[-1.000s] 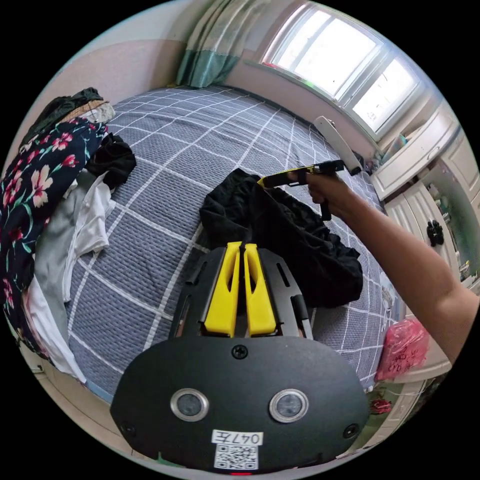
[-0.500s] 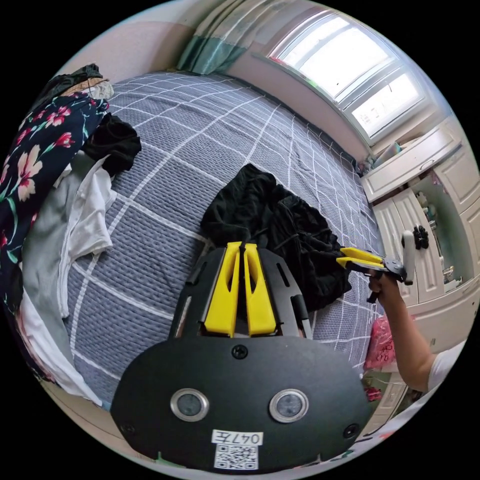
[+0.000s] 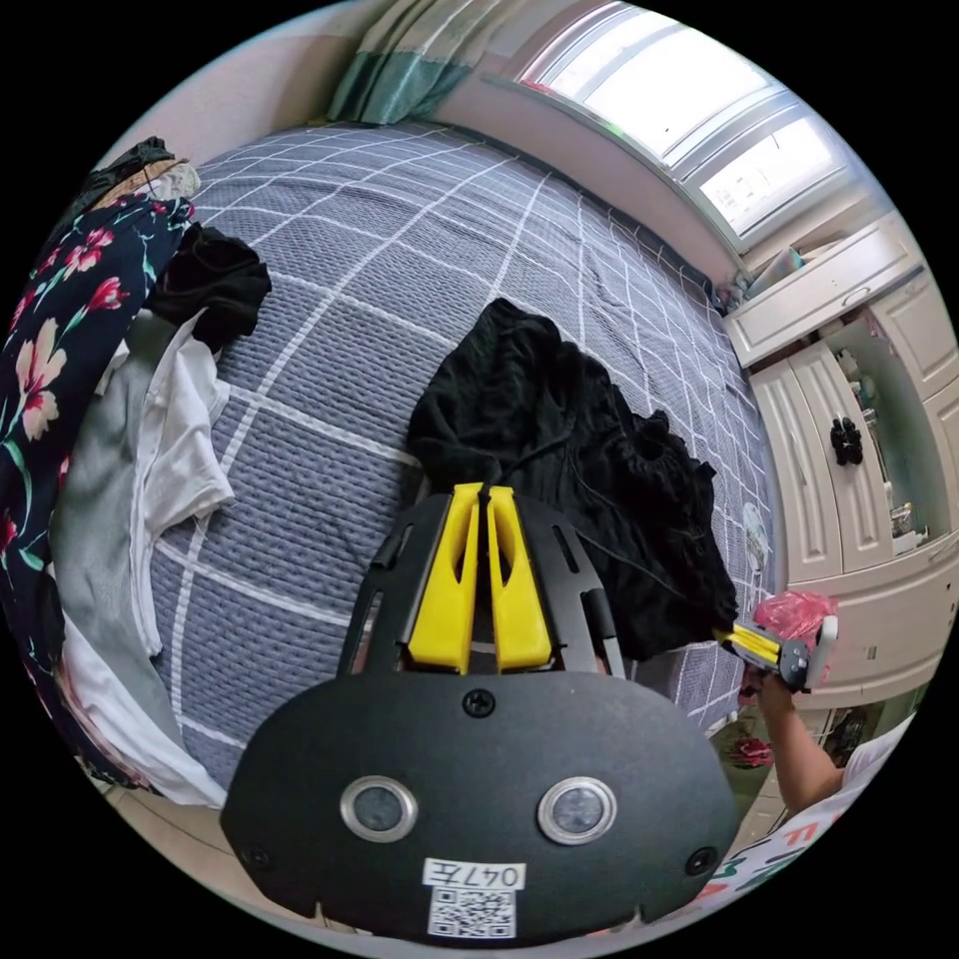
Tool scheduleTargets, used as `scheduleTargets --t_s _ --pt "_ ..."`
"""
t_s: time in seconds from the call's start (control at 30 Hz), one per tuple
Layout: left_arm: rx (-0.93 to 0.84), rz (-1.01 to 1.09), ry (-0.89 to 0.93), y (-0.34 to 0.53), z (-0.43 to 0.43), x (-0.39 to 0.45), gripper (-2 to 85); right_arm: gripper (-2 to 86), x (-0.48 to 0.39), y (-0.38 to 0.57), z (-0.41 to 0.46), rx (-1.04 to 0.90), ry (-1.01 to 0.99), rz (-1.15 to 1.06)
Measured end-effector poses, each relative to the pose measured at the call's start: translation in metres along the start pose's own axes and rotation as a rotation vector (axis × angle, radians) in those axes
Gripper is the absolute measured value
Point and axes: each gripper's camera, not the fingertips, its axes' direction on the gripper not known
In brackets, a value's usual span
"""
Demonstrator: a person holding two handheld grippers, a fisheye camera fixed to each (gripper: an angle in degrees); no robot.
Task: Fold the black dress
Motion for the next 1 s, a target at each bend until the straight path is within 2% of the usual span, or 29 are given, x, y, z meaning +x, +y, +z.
scheduleTargets --t_s 0.2,0.3,0.33,0.37,0.5,0.6,0.63,0.7,0.77,0.93,1.0 --pt "-0.008 0.002 -0.013 0.005 0.008 0.0 -0.7 1.9 0.004 0.067 0.031 -0.089 -0.041 0.162" --pt "0.007 0.015 -0.019 0.005 0.008 0.001 -0.7 0.3 0.014 0.061 -0.015 0.129 -0.059 0.269" --pt "0.01 0.017 -0.024 0.004 0.008 0.001 -0.7 -0.1 0.012 0.038 -0.04 0.261 -0.02 0.235" --pt "0.02 0.013 -0.03 0.004 0.008 0.0 -0.7 -0.4 0.009 0.001 -0.052 0.302 0.03 0.162" --pt "0.052 0.006 -0.043 0.003 0.006 0.0 -0.8 -0.6 0.012 -0.122 -0.026 0.321 0.029 -0.083" --pt "0.052 0.015 -0.077 0.006 0.007 0.0 -0.7 -0.6 0.024 -0.196 0.039 0.147 0.047 -0.209" --pt "0.052 0.012 -0.078 0.007 0.008 -0.001 -0.7 -0.6 0.033 -0.209 0.06 0.061 0.124 -0.207" --pt "0.048 -0.014 -0.066 0.008 0.012 -0.009 -0.8 -0.6 0.059 -0.213 0.076 -0.016 0.187 -0.1" --pt "0.042 -0.046 -0.041 0.008 0.017 -0.017 -0.8 -0.5 0.095 -0.205 0.086 -0.085 0.134 0.062" --pt "0.038 -0.108 0.001 0.007 0.022 -0.032 -0.8 0.8 0.085 -0.197 0.045 0.116 0.072 0.007" --pt "0.037 -0.131 0.016 0.007 0.022 -0.038 -0.8 2.9 0.089 -0.202 0.056 -0.001 0.078 0.028"
